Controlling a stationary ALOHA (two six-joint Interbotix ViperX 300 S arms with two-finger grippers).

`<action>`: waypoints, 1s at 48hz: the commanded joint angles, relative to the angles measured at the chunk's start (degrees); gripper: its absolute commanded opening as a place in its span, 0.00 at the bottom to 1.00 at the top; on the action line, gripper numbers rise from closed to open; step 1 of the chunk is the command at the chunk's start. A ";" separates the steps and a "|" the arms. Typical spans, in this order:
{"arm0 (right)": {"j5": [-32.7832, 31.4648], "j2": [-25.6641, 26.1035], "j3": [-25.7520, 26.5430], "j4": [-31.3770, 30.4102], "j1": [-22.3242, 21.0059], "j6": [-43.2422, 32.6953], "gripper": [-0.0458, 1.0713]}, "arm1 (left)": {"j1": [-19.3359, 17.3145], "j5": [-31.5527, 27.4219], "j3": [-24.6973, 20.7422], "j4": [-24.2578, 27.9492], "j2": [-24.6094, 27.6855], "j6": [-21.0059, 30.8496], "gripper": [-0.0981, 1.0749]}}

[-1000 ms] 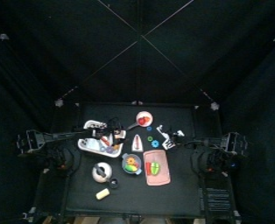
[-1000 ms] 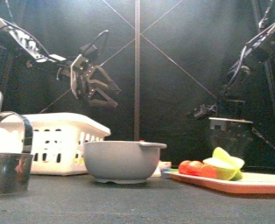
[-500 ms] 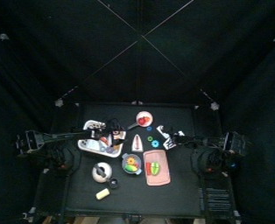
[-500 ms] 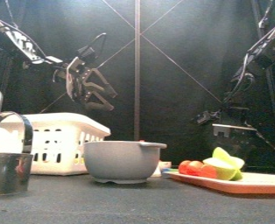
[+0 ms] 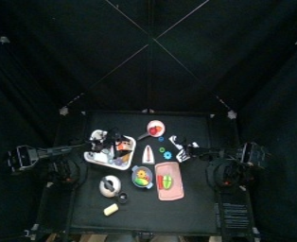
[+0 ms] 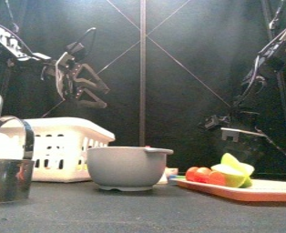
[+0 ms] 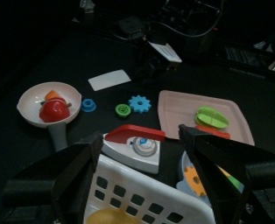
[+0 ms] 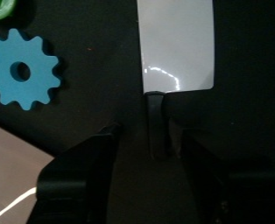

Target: Grab cleaver

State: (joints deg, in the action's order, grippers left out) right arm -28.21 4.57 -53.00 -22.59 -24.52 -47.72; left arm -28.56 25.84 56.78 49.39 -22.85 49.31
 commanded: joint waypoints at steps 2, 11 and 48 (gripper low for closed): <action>-1.93 0.00 0.26 0.44 -0.35 -0.09 0.68 | -0.35 0.26 -0.09 -1.76 -1.23 -0.18 0.95; -6.94 0.88 2.64 1.23 1.14 0.09 0.50 | -0.35 0.35 0.62 -2.46 -2.20 -0.18 0.95; -10.11 13.18 6.24 3.52 8.61 -0.35 0.40 | -0.09 0.26 1.05 -2.29 -2.37 -0.35 0.95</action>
State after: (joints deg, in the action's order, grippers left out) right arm -39.73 16.61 -47.11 -19.16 -16.00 -48.16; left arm -28.74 25.75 58.45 47.20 -24.96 49.13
